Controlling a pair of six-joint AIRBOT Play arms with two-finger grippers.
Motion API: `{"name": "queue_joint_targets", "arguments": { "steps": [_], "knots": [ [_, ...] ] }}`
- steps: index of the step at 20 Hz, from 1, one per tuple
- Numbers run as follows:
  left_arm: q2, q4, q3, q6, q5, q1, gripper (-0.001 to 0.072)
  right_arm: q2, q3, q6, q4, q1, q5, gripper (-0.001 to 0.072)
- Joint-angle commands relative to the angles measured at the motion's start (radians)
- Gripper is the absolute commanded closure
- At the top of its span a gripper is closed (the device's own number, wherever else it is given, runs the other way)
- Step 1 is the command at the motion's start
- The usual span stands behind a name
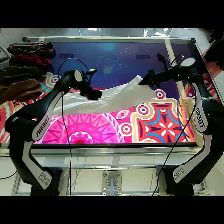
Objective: Fold the shirts.
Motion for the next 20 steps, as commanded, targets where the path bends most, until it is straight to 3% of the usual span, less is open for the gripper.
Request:
{"name": "queue_joint_targets", "arguments": {
  "steps": [1,5,7,11,14,20],
  "knots": [
    [-0.047,-0.065,-0.013,0.031,0.03,-0.062,0.0694,0.02,0.117,0.075,-0.029,0.039,0.071,0.0693],
    [-0.047,-0.066,-0.01,0.031,0.144,-0.112,0.0694,0.02,0.218,0.117,-0.051,0.111,0.089,0.0694],
    [-0.006,-0.037,-0.006,0.031,0.14,-0.087,0.0694,0.02,0.253,0.124,-0.051,0.152,0.087,0.0694],
    [0.175,0.27,-0.007,0.014,0.066,0.055,0.0694,0.019,0.26,0.159,-0.075,0.268,0.002,0.0694],
    [0.321,0.398,-0.007,-0.027,0.029,0.214,0.0694,0.011,0.26,0.159,-0.158,0.415,-0.197,0.0696],
    [0.457,0.308,-0.007,-0.033,0.02,0.439,0.0694,-0.149,0.26,0.184,-0.114,0.723,-0.718,0.0695]
  ]
}}
